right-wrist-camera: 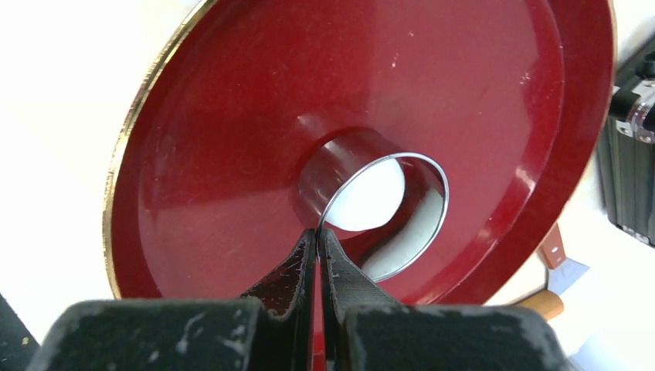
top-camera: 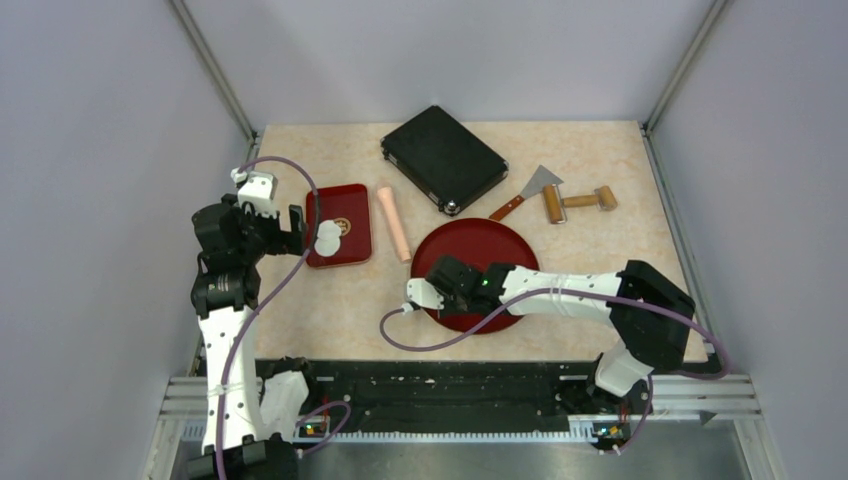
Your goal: Roll out the dumpling wrappers from the dough
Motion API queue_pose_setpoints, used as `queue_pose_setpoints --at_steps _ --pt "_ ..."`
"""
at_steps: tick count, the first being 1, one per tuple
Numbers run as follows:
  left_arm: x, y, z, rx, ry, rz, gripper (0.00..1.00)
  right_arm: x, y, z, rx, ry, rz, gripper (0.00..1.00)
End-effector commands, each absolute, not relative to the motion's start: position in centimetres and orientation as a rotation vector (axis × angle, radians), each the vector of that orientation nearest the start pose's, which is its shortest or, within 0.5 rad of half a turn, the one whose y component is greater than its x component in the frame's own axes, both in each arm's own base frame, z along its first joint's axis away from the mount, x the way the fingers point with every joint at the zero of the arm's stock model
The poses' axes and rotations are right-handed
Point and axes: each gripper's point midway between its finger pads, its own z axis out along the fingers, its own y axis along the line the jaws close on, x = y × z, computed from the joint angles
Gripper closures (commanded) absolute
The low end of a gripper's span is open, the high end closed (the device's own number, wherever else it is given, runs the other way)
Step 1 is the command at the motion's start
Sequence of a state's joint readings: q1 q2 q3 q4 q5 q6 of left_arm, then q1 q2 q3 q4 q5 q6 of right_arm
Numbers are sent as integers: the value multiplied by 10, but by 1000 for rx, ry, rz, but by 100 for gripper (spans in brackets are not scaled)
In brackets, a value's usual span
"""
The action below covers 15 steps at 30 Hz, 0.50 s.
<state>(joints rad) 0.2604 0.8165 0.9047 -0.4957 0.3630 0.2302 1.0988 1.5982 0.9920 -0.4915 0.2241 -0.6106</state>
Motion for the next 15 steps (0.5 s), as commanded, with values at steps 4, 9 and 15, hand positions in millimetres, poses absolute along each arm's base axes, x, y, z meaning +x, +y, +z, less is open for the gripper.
queue_pose_setpoints --at_steps 4,9,15 --pt "292 21 261 203 1904 -48 1 231 285 84 -1828 1700 -226 100" --pt "292 21 260 203 1905 -50 1 240 284 93 -1792 1703 -243 100" --pt "292 20 261 204 1904 -52 1 257 272 93 -1747 1736 -287 100"
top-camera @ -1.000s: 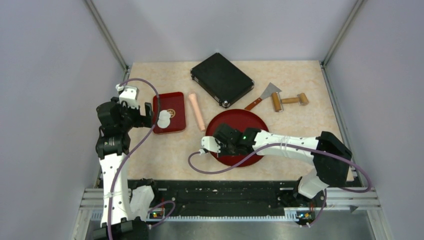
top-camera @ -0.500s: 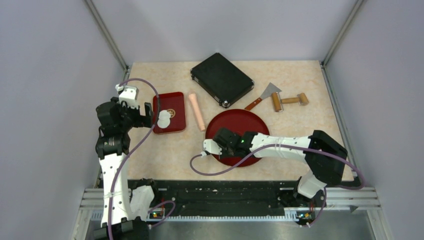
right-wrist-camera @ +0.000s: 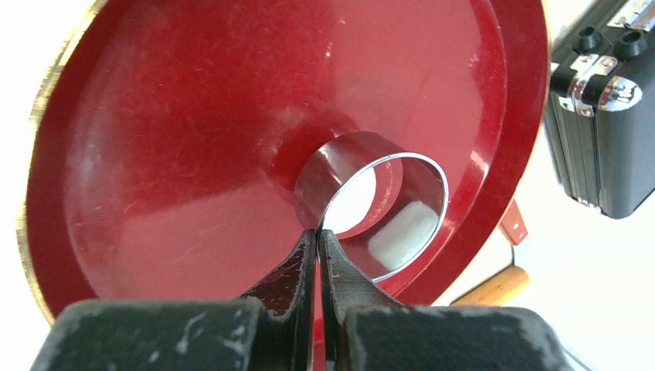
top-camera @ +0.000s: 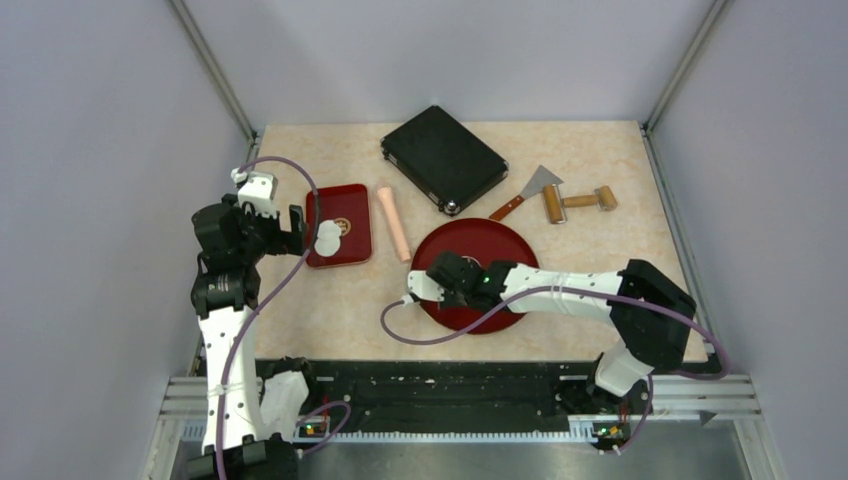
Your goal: Roll out the dumpling wrappers from the dough
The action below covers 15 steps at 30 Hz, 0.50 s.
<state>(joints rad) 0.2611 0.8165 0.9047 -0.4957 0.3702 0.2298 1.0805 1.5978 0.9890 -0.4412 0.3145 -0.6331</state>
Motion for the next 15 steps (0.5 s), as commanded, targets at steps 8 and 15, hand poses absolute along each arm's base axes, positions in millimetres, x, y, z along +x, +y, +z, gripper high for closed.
queue_pose_setpoints --at_steps 8,15 --pt "292 21 261 204 1904 -51 1 271 267 103 -1693 1746 -299 100" --pt "292 20 261 205 1903 -55 1 275 261 101 -1677 1773 -279 100"
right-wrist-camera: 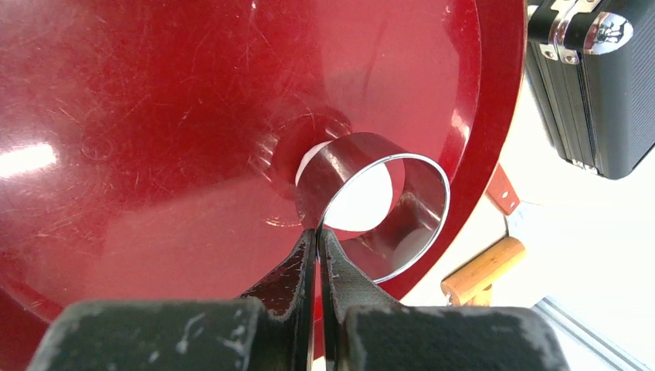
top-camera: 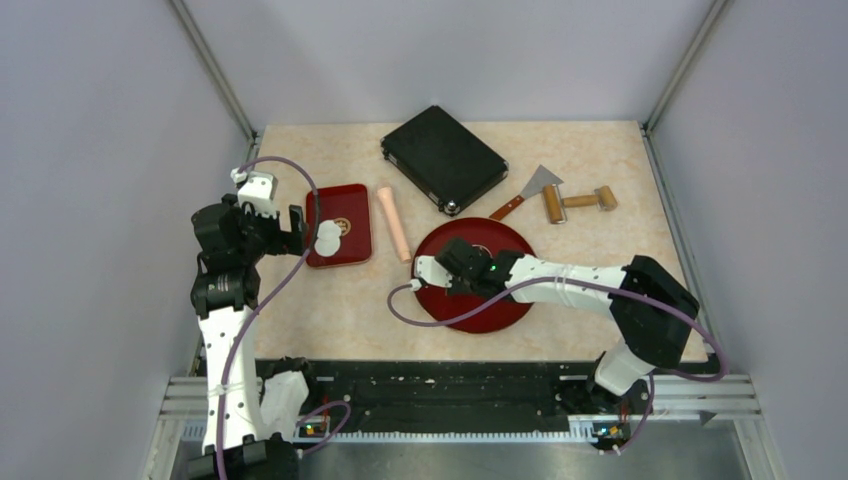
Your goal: Roll out the dumpling wrappers from the dough
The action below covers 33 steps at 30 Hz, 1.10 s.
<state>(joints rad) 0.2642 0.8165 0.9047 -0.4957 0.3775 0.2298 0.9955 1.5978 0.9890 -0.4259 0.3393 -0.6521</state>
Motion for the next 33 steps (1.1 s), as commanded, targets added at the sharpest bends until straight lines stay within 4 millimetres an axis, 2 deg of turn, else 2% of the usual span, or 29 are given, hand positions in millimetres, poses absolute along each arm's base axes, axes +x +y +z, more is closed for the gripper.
queue_pose_setpoints --at_steps 1,4,15,19,22,23,27,29,33 --pt "292 20 261 205 1903 -56 1 275 261 101 -1678 1774 -273 100" --pt "292 20 261 205 1903 -55 1 276 261 101 -1671 1777 -275 100" --pt "292 20 262 202 1900 -58 1 285 270 128 -1609 1746 -250 100" --pt "292 20 262 202 1899 -60 1 295 271 157 -1526 1721 -262 100" --pt "291 20 262 203 1897 -59 1 305 262 186 -1445 1701 -278 100" --pt "291 20 262 201 1896 -60 1 309 256 195 -1417 1706 -287 100" --pt "290 19 264 206 1890 -63 1 331 208 217 -1266 1784 -335 100" --pt "289 18 266 212 1884 -67 1 339 174 217 -1187 1837 -360 100" --pt "287 13 270 227 1868 -85 1 345 103 203 -1044 1954 -393 100"
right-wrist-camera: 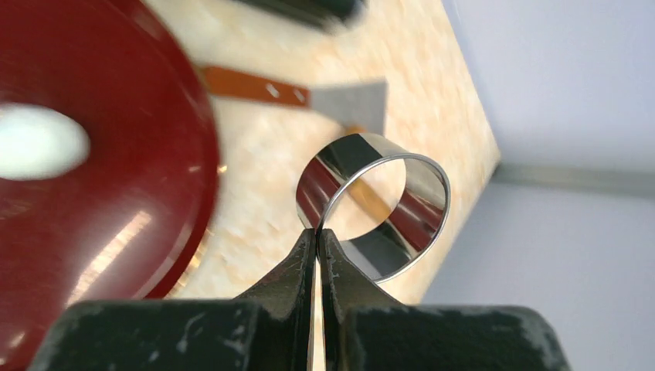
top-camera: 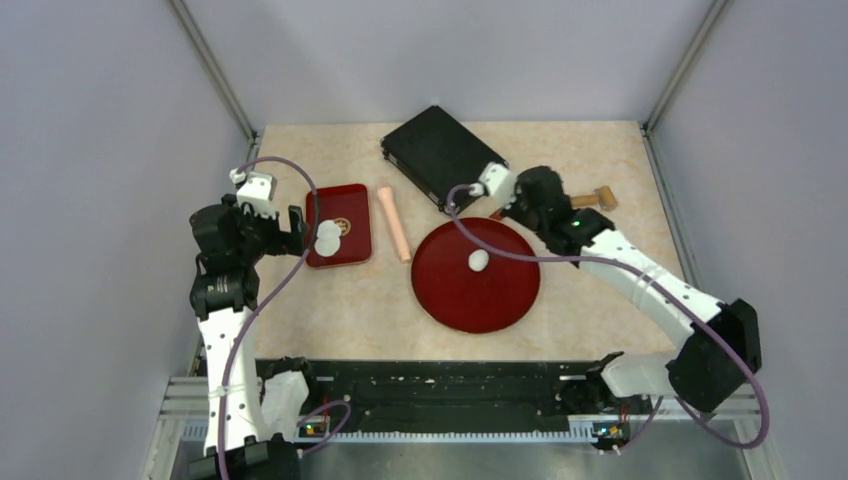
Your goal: Roll out the dumpling wrappers from the dough
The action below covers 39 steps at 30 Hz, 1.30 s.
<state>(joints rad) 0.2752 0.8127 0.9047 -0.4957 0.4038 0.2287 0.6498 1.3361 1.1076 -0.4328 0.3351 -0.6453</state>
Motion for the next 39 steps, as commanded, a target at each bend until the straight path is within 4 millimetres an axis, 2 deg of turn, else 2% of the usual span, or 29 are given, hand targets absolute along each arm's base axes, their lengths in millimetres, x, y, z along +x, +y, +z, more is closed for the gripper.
queue_pose_setpoints --at_steps 1,5,8,12,16,17,19,20,22,25,27,29,30,32,34,36,37,39 --pt "286 13 271 229 1867 -89 1 345 84 195 -1008 1987 -403 100" --pt "284 8 275 242 1857 -112 1 342 19 158 -893 2101 -444 100" --pt "283 5 276 253 1852 -128 1 338 -16 125 -829 2192 -458 100" --pt "283 4 275 254 1855 -135 1 337 -40 99 -783 2250 -495 100" --pt "282 4 276 254 1852 -127 1 339 -43 89 -764 2282 -487 100" --pt "282 4 275 254 1852 -127 1 338 -42 88 -772 2289 -479 91" --pt "282 5 275 252 1853 -125 1 337 -40 88 -791 2302 -459 60" --pt "282 5 275 253 1853 -126 1 336 -39 89 -798 2306 -450 48" --pt "282 5 275 250 1854 -124 1 335 -35 95 -815 2306 -424 36" --pt "283 6 274 247 1857 -121 1 338 -27 115 -849 2278 -374 29" --pt "283 7 273 244 1862 -119 1 351 -24 141 -853 2206 -379 27" --pt "285 8 272 238 1870 -117 1 373 -23 170 -848 2138 -399 26" --pt "285 9 271 237 1873 -116 1 384 -23 177 -842 2130 -409 26" --pt "286 10 270 231 1879 -109 1 414 -28 180 -818 2153 -437 26" --pt "286 13 269 223 1881 -96 1 443 -41 177 -741 2202 -488 26" --pt "286 15 269 215 1882 -84 1 472 -60 169 -624 2261 -530 26" --pt "286 16 269 212 1883 -81 1 485 -76 161 -538 2302 -532 27" --pt "287 17 269 207 1884 -79 1 505 -96 144 -408 2366 -505 31"
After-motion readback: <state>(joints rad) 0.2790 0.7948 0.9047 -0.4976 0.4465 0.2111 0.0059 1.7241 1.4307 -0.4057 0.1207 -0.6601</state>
